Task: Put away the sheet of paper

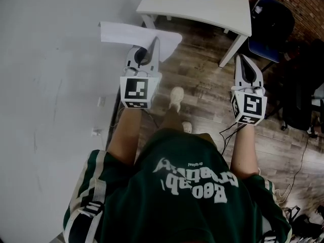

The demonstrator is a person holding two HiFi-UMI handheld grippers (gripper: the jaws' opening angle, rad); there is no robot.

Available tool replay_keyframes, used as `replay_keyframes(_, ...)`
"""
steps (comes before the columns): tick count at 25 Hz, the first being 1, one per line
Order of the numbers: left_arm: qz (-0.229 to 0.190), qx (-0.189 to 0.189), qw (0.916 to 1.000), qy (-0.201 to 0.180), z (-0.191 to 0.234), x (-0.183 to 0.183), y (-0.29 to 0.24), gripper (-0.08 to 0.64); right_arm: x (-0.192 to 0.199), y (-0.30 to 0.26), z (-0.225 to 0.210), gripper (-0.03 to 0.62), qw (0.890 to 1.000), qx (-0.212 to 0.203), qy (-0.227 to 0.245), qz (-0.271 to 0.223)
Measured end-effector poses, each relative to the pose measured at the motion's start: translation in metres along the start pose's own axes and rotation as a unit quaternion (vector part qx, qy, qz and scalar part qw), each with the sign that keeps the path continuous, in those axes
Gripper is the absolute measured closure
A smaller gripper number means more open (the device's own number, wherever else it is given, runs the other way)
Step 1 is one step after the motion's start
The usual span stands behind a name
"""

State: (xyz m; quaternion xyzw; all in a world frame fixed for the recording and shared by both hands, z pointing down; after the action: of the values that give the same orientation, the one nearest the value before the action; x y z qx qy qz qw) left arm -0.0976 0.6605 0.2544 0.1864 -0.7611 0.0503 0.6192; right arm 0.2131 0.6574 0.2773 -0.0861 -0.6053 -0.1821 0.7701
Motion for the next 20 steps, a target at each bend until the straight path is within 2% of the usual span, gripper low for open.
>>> replay_keyframes(8,-0.005,0.003,1.0000,0.002,0.031,0.021,-0.060,0.560,0.015,-0.059,-0.016,0.598,1.000,0.004,0.010,0.012)
replay_keyframes(20,0.001,0.046,0.9988,0.016,0.102,0.075,-0.214,0.560,0.037,-0.214,-0.049,0.598,0.999,0.026,0.013,0.032)
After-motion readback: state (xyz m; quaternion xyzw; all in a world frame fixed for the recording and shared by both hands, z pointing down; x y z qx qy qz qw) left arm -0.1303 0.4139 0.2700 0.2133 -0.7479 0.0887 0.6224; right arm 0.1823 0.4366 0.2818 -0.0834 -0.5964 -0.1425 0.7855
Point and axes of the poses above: the fingertips, and each gripper's own axes: y backward along the fingers, z to its left, x out of its underside, the point moved 9 cm from there along y, backward along the fingers, and after that the axes turned 7 degrees about -z, right-handed, at the moved point
